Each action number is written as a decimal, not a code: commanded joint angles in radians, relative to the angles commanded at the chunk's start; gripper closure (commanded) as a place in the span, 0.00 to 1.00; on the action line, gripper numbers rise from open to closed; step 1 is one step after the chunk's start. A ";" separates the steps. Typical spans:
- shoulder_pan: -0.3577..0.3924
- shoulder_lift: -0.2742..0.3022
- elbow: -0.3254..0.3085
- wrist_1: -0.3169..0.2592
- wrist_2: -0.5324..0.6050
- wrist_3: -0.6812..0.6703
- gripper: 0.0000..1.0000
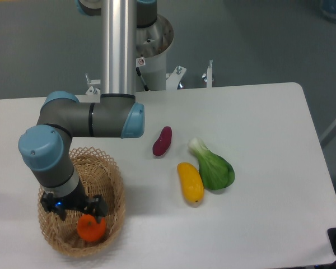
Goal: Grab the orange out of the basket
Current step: 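Lower the gripper onto the orange inside the wicker basket, then close the gripper around the orange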
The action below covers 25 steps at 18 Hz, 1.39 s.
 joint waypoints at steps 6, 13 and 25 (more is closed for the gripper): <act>0.000 -0.026 0.002 0.011 -0.008 -0.087 0.00; 0.000 -0.048 0.009 0.012 -0.032 -0.097 0.00; 0.000 -0.061 0.014 0.012 -0.032 -0.098 0.25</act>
